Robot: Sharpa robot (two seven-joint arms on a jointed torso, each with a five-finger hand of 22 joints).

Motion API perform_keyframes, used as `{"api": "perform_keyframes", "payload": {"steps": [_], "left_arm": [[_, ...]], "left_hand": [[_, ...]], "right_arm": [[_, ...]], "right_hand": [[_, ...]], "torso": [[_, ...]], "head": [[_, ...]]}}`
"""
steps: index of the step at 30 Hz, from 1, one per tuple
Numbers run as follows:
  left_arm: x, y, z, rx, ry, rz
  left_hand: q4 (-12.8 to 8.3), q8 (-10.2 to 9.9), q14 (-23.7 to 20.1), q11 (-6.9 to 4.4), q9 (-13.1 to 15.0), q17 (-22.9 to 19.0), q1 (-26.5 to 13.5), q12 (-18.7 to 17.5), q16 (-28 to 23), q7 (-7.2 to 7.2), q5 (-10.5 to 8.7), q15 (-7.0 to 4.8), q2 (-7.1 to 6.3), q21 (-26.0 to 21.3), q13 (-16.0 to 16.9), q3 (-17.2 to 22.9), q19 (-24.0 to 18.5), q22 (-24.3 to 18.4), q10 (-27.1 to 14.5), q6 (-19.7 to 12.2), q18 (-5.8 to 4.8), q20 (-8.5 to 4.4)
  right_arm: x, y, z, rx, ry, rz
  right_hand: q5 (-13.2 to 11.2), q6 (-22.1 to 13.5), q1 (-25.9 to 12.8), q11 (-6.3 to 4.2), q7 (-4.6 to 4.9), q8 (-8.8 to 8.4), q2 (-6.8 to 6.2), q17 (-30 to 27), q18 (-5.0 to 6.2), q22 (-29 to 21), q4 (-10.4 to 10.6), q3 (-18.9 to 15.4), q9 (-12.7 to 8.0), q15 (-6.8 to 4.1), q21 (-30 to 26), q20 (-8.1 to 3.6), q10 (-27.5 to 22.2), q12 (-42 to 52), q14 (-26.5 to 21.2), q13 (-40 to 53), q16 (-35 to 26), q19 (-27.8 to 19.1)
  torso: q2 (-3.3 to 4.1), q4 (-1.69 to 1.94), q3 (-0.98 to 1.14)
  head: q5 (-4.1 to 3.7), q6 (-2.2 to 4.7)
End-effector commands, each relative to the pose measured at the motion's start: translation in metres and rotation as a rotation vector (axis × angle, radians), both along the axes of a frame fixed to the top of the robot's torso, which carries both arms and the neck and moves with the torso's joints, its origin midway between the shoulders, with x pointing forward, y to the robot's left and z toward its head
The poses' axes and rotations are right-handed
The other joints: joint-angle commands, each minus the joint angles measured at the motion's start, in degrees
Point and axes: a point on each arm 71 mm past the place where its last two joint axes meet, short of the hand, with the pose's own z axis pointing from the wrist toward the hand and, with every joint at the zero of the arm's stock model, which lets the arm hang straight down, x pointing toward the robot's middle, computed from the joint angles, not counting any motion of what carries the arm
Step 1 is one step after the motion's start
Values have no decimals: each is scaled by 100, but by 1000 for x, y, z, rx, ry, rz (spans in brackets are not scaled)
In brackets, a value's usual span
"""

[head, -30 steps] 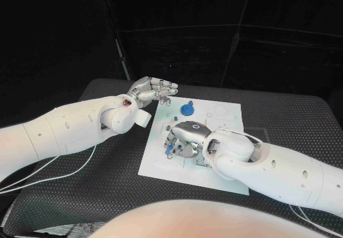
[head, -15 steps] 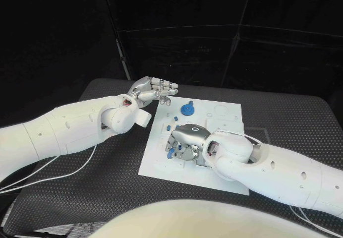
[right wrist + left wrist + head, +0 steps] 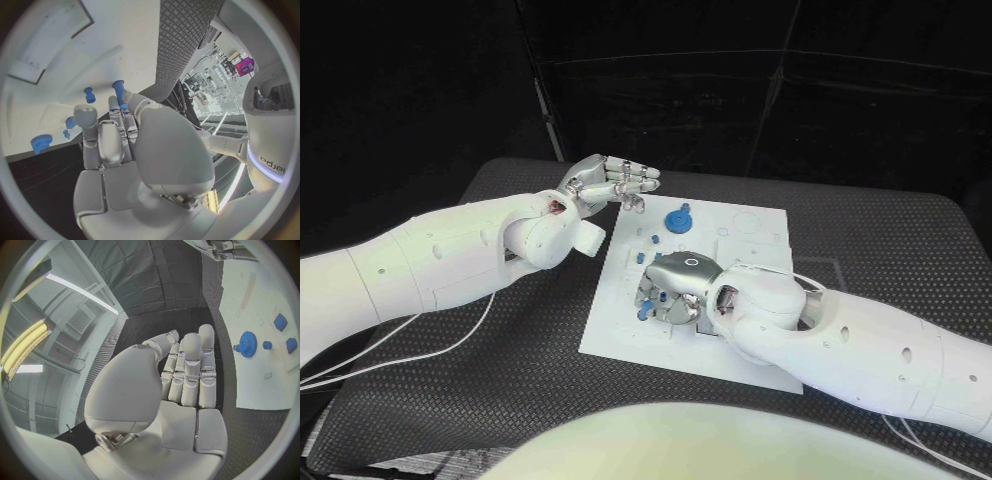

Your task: Assemble the parts on the task board

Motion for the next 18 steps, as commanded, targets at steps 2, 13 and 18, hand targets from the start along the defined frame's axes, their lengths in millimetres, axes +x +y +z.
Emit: {"api": "perform_keyframes", "payload": {"steps": [2, 13, 18], "left_arm": [[0, -2, 2, -10, -3, -10], [0, -3, 2, -12, -3, -12], [0, -3, 2, -11, -2, -12]], "left_hand": [[-26, -19, -47, 16, -2, -9, 16, 21, -36, 10, 36, -11, 19, -30, -7, 4, -20, -3, -40, -35, 73, 7], [-26, -19, -47, 16, -2, -9, 16, 21, -36, 10, 36, -11, 19, -30, -7, 4, -20, -3, -40, -35, 73, 7], [-26, -19, -47, 16, -2, -9, 16, 21, -36, 10, 36, -11, 19, -30, -7, 4, -20, -3, -40, -35, 73, 7]], "right_arm": [[0, 1, -2, -40, -15, 7], [-5, 8, -7, -68, -57, 28], [-5, 8, -8, -69, -62, 29]], "right_hand": [[10, 21, -22, -85, 28, 34, 43, 3, -46, -2, -9, 36, 5, -5, 13, 31, 118, -2, 95, 7, 26, -31], [0, -26, -125, -75, 39, 17, -2, -26, -40, -35, -45, 35, -2, 4, -5, 39, 84, -28, 86, 3, 16, -61], [136, -355, -362, 17, 136, -16, -138, -33, -40, -88, -34, -3, -34, 89, -40, 92, -264, -70, 78, -41, 20, -109]], "torso": [[-1, -5, 0], [-3, 0, 0], [-6, -4, -5]], "head": [[5, -1], [-7, -1], [-5, -1]]}}
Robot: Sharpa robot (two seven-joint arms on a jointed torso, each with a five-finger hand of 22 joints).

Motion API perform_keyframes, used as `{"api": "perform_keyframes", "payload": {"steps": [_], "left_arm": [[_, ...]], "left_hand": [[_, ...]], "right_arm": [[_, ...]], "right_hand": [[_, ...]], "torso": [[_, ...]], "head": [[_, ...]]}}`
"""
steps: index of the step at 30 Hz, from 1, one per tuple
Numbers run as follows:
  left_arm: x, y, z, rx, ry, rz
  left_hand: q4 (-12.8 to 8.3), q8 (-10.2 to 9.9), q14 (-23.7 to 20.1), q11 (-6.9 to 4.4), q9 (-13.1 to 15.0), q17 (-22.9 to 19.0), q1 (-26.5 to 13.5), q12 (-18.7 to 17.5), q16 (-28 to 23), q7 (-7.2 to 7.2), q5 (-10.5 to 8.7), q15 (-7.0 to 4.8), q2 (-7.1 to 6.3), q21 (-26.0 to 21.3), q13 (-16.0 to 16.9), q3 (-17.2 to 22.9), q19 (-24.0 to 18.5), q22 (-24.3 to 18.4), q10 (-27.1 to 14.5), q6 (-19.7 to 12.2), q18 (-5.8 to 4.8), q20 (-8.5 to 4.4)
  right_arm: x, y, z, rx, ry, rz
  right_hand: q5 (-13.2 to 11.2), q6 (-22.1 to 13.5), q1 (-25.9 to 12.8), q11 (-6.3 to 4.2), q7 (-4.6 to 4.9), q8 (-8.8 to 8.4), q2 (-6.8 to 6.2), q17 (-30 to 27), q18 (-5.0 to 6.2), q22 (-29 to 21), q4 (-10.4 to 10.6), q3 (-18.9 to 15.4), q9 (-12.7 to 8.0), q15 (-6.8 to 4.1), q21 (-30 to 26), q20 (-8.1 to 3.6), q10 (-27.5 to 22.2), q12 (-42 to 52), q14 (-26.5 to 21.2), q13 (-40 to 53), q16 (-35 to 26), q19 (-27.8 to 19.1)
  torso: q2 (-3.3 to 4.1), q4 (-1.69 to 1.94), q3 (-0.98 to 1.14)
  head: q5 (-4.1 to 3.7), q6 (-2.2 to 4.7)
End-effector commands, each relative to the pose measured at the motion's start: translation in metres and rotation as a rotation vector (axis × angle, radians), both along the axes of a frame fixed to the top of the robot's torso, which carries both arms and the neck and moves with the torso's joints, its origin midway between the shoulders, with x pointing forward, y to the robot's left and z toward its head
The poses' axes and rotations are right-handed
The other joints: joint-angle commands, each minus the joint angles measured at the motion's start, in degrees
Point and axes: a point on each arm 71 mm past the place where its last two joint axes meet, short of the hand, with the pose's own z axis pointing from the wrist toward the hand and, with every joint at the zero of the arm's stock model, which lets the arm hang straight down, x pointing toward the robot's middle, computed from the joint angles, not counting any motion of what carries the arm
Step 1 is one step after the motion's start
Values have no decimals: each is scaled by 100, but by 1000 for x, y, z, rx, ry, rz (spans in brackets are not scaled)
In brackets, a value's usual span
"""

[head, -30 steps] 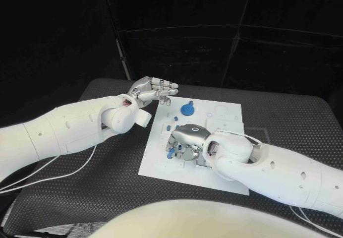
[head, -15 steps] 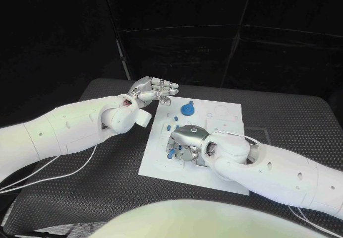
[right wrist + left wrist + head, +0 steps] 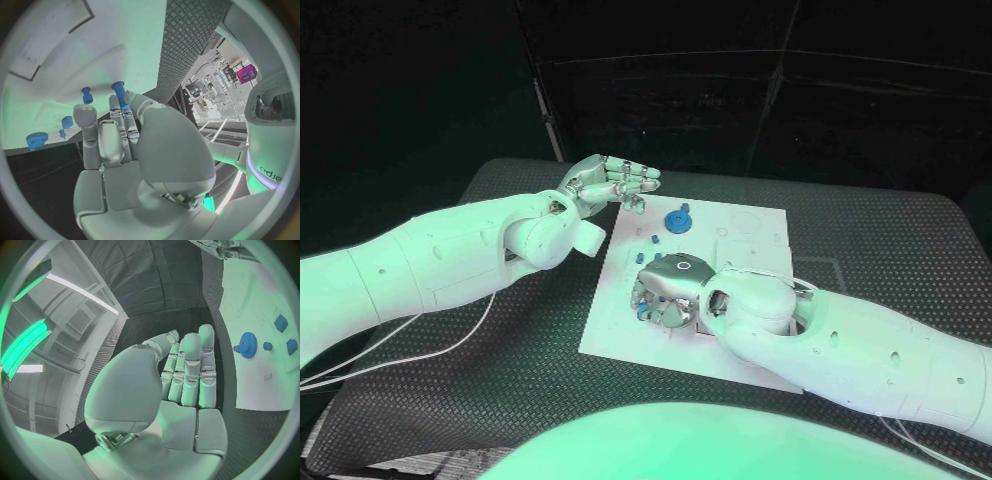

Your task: Assemble the parts on the task board

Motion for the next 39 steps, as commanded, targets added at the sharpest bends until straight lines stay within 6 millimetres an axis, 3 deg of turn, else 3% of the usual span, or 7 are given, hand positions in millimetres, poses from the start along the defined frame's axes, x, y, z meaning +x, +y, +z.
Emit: {"api": "perform_keyframes", "payload": {"steps": [1, 7, 18, 30, 34, 36, 39], "left_arm": [[0, -1, 2, -10, -3, -9], [0, -1, 2, -10, -1, -11], [0, 0, 1, -8, 1, -10], [1, 6, 1, -1, 3, 1], [1, 7, 0, 1, 5, 2], [0, 8, 0, 2, 5, 3], [0, 8, 0, 2, 5, 3]], "left_hand": [[-26, -19, -47, 16, -2, -9, 16, 21, -36, 10, 36, -11, 19, -30, -8, 4, -20, -3, -40, -35, 73, 7], [-26, -19, -47, 16, -2, -9, 16, 21, -36, 10, 36, -11, 19, -30, -8, 4, -20, -3, -40, -35, 73, 7], [-40, -13, -59, 18, 0, -27, 17, 36, -48, 12, 34, -10, 22, -29, -6, 7, -24, 2, -48, -40, 73, 8], [-43, -13, -67, 19, 0, -44, 17, 38, -58, 13, 35, -9, 20, -30, -6, 7, -26, 4, -52, -43, 73, 8], [-43, -13, -67, 19, 0, -44, 17, 38, -58, 13, 35, -9, 20, -30, -6, 7, -26, 4, -52, -43, 73, 8], [-43, -13, -67, 19, 0, -44, 17, 38, -58, 13, 35, -9, 20, -30, -6, 7, -26, 4, -52, -43, 73, 8], [-43, -13, -67, 19, 0, -44, 17, 38, -58, 13, 35, -9, 20, -30, -6, 7, -26, 4, -52, -43, 73, 8]], "right_arm": [[-1, -1, -5, -30, -14, 1], [0, -3, -2, 13, -33, -16], [-8, -14, 8, 139, -65, -50], [9, -96, 37, 225, 18, -283], [18, -135, 43, 232, 82, -414], [20, -155, 44, 233, 119, -489], [20, -180, 45, 229, 155, -583]], "right_hand": [[80, -227, -146, 81, 52, -16, -95, -11, -36, -55, -1, -42, -22, 88, -58, 35, -325, -32, 96, -41, 21, -54], [122, -603, -360, 211, 74, -1, -283, -216, 61, -574, -38, -205, -9, 200, -379, 156, -1080, 6, -19, -35, -54, -433], [183, -1163, -465, 256, -68, -2, -255, -490, 134, -977, -169, -794, -5, 245, -651, 217, -1627, 298, -182, 2, -122, -701], [243, -2557, -311, 314, -297, -40, -192, -959, 220, -1535, 230, -2377, -50, 312, -1068, 278, -2249, 907, -371, 19, -294, -995], [215, -2214, -176, 247, 46, 20, -205, -881, 203, -1447, 675, -2832, -10, 249, -1011, 242, -2063, 1209, -266, 41, -248, -841], [222, -1521, -153, 236, 174, 190, -166, -666, 138, -1154, 860, -2911, 73, 230, -815, 206, -1666, 1427, -130, 78, -154, -588], [328, -858, -205, 125, 98, 501, -41, -191, 50, -563, 1039, -2975, 171, 144, -433, 155, -949, 1739, 35, 170, 58, -176]], "torso": [[-7, -4, -5], [-7, 0, 1], [-3, -7, 4], [-24, -28, -4], [-18, -32, -2], [-23, -61, -5], [-18, -73, -14]], "head": [[8, -1], [4, -1], [4, -1], [-219, -1], [-360, -1], [-454, -1], [-569, -1]]}}
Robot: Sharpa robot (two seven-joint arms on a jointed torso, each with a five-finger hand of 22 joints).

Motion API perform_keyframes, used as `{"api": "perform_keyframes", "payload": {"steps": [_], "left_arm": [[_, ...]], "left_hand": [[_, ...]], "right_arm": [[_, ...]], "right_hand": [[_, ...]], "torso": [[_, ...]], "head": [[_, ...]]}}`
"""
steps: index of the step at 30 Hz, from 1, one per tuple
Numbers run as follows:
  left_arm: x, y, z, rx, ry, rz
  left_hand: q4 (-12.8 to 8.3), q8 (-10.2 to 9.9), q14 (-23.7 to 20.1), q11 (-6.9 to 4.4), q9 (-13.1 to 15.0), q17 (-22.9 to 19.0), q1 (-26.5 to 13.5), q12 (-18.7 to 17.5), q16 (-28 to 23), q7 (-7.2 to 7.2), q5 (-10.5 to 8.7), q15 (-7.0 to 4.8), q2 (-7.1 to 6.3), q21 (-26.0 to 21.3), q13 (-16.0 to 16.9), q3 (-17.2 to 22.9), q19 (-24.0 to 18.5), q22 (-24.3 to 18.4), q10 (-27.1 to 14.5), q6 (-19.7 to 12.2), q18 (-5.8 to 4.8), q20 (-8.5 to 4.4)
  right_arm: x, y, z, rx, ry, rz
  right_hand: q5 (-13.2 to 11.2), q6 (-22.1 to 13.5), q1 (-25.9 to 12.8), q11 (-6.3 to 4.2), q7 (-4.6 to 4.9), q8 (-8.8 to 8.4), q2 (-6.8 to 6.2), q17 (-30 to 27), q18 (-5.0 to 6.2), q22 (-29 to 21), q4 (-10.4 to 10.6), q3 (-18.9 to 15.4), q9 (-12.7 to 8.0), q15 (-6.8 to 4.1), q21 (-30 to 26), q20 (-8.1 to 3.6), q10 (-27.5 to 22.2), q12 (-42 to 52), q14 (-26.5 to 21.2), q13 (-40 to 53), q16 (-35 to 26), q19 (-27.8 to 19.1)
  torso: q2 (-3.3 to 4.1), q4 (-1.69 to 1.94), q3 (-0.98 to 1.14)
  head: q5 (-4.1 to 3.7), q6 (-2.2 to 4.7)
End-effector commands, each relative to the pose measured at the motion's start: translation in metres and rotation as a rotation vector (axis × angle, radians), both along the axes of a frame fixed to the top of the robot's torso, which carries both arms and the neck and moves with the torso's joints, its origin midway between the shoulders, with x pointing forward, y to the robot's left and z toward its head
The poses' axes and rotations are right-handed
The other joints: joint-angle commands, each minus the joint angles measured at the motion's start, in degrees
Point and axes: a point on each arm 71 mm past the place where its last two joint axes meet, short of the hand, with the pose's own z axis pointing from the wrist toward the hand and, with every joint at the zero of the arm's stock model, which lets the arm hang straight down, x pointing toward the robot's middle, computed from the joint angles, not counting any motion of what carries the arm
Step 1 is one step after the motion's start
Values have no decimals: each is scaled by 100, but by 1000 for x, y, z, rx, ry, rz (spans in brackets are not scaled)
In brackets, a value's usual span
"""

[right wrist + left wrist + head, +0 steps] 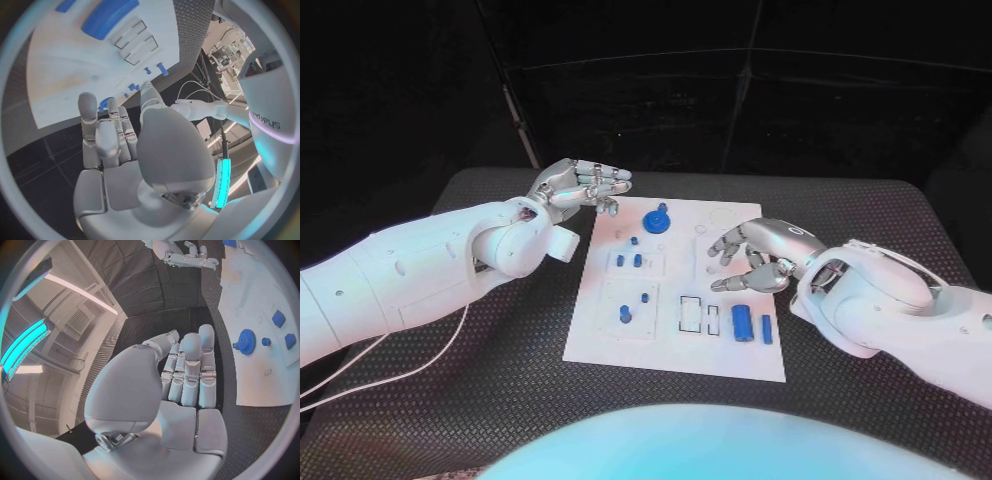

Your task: Assemble the parts on the task board

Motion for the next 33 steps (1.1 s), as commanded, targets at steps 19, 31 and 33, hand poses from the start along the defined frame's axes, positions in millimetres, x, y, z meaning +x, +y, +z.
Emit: {"api": "perform_keyframes", "payload": {"steps": [19, 31, 33], "left_arm": [[-3, 0, 3, -10, -2, -13], [-3, 0, 3, -10, -1, -14], [-3, 0, 3, -10, -1, -14]], "left_hand": [[-29, -12, -50, 0, 1, -8, 13, 42, -35, 13, 34, 12, 15, -30, -6, -13, -28, 4, -35, -46, 72, 9], [-28, -11, -52, 1, 1, -9, 6, 45, -36, 14, 34, 14, 14, -31, -6, -15, -30, 5, -38, -47, 71, 10], [-28, -11, -52, 1, 1, -9, 6, 45, -36, 14, 34, 14, 14, -31, -6, -15, -30, 5, -38, -47, 71, 10]], "right_arm": [[-39, -49, -33, -88, 254, -394], [-42, -39, -49, -122, 281, -394], [-42, -39, -51, -133, 288, -393]], "right_hand": [[781, 423, -1054, -491, -450, 1035, 137, 2675, -433, 1959, 336, -702, 292, -398, 1204, -389, 1713, 4764, 475, 5211, 1128, 1106], [778, 363, -1110, -492, -455, 1193, 144, 2779, -441, 2017, 340, -687, 367, -395, 1237, -384, 1746, 5000, 489, 5585, 1159, 1119], [786, 360, -1112, -492, -456, 1207, 148, 2780, -442, 2020, 340, -685, 374, -395, 1238, -384, 1749, 5016, 489, 5611, 1159, 1119]], "torso": [[8, -90, -12], [10, -88, -16], [10, -88, -18]], "head": [[-399, -1], [-356, -1], [-356, -1]]}}
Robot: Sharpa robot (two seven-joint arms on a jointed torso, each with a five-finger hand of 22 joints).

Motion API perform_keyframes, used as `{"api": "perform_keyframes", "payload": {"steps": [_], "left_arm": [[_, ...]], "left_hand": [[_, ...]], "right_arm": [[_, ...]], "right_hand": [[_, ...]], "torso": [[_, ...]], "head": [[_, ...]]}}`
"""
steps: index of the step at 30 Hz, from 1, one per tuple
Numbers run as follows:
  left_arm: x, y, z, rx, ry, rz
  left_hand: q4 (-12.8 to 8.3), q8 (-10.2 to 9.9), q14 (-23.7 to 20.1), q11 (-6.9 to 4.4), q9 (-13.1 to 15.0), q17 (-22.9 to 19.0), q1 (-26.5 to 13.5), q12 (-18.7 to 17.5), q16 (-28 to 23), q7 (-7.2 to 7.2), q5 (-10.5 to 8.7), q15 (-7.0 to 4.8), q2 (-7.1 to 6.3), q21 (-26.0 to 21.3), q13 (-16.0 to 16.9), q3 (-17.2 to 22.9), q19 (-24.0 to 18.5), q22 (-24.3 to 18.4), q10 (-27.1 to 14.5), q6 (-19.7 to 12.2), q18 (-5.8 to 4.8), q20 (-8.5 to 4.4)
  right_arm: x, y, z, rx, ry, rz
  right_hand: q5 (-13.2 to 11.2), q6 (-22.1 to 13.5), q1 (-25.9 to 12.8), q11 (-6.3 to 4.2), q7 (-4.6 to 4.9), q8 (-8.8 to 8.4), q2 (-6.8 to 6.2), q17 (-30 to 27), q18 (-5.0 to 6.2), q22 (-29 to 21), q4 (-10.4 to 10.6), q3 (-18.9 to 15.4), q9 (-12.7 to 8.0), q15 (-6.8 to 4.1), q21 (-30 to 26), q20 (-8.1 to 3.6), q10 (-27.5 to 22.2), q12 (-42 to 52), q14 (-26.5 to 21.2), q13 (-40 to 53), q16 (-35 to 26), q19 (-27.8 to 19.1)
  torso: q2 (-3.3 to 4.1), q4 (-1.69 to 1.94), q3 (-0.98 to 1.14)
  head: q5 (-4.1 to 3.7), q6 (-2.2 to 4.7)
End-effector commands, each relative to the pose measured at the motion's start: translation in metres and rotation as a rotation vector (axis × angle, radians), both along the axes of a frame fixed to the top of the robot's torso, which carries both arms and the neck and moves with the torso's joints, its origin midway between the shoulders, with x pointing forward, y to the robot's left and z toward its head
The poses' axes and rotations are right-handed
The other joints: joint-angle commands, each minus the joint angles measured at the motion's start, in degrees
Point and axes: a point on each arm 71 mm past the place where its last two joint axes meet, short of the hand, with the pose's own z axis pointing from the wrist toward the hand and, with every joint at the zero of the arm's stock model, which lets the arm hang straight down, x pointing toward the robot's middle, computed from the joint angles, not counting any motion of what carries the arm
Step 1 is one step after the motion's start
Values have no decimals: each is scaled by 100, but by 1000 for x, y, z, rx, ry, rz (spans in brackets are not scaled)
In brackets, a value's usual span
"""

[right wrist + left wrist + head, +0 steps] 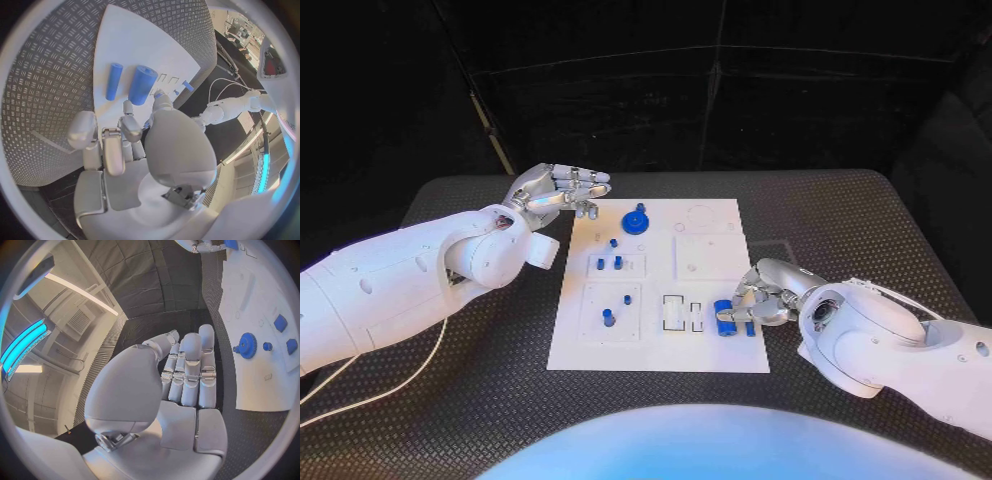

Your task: Assemble the parts on the task board

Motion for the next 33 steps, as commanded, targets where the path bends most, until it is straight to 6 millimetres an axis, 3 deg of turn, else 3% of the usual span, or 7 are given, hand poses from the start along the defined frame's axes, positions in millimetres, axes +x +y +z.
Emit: {"api": "perform_keyframes", "payload": {"steps": [1, 16, 27, 33], "left_arm": [[0, -1, 1, -10, -2, -10], [0, -1, 1, -8, 3, -12], [0, 1, 1, -6, 3, -9], [0, 1, 1, -7, 2, -9]], "left_hand": [[-28, -11, -32, 1, 1, -5, 6, 22, -36, -7, 34, -7, 14, -31, -6, -15, -30, 5, -38, -26, 72, 10], [-28, -11, -32, 1, 1, -5, 6, 22, -36, -7, 34, -7, 14, -31, -6, -15, -30, 5, -38, -26, 72, 10], [-17, -10, -37, 5, 1, -6, -23, 29, -38, -3, 33, -2, 15, -34, -7, -23, -35, 6, -50, -34, 70, 15], [-17, -10, -37, 5, 1, -6, -23, 29, -38, -3, 33, -2, 15, -34, -7, -23, -35, 6, -50, -34, 70, 15]], "right_arm": [[1, -1, -3, -41, 5, -10], [1, 9, -17, -81, 55, 23], [1, 12, -14, -14, 13, -23], [-3, 18, -1, 82, -69, -35]], "right_hand": [[-7, -52, -64, 5, -2, 35, 8, 545, -79, 9, 6, -7, 10, 4, 23, 7, 51, 28, 424, 19, 38, 39], [33, -11, -23, -23, -38, 226, 103, 595, -81, 37, -2, 35, 98, -13, 37, -1, 137, 242, 430, 350, 50, 35], [264, 205, -5, -122, -152, 457, 507, 726, -95, 130, -15, 111, 256, -93, 91, -67, 268, 384, 453, 615, 85, 81], [464, 277, 97, -164, -195, 503, 581, 822, -108, 205, -21, 99, 321, -130, 133, -104, 365, 482, 471, 780, 113, 122]], "torso": [[2, -3, -3], [6, 1, -7], [-5, 1, -1], [-13, -6, -6]], "head": [[10, -1], [38, -1], [63, -1], [72, -1]]}}
